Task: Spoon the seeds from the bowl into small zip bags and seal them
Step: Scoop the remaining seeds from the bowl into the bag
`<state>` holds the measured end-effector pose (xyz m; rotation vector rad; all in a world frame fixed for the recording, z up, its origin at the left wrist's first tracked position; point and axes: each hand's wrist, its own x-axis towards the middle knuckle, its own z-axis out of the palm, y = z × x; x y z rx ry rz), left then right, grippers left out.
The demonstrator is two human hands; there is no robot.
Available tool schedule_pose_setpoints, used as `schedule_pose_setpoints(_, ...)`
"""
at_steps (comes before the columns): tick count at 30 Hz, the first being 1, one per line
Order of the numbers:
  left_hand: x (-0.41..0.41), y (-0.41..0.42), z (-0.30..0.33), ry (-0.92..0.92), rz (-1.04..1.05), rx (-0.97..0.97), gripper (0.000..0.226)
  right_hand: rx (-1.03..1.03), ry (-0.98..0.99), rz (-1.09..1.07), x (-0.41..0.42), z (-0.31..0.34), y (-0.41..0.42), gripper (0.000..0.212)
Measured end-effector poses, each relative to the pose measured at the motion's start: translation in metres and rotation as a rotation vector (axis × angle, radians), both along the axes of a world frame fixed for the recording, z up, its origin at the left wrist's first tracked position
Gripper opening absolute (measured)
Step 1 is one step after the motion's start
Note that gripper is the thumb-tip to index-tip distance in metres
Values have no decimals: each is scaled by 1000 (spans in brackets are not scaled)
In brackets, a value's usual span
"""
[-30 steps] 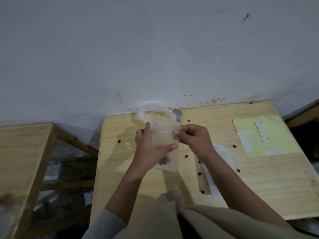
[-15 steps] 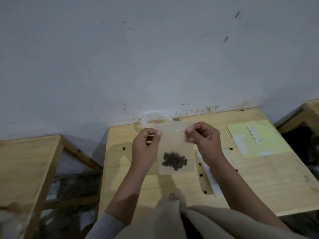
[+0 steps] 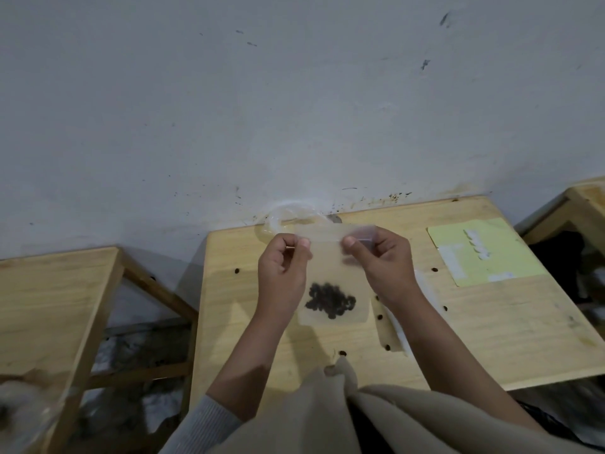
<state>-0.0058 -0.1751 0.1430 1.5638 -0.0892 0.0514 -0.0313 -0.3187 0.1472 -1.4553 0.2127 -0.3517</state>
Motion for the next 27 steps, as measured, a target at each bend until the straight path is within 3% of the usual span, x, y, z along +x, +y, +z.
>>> schedule_pose_setpoints(7,-8,0,2,134,-121,-110,4,-54,10,44,-9,3,2,12)
schedule_pose_setpoints(14,-10,0,3,31,-106,-51,6,128,22,89,-18,8,8,11)
schedule_pose_setpoints(23,-13,-3,-5,52,-93,-89,7,43,31,137,-17,14,3,6)
schedule_pose_setpoints(27,-9,-3,-7,146,-88,-119,3,187,94,39,-20,5,-2,10)
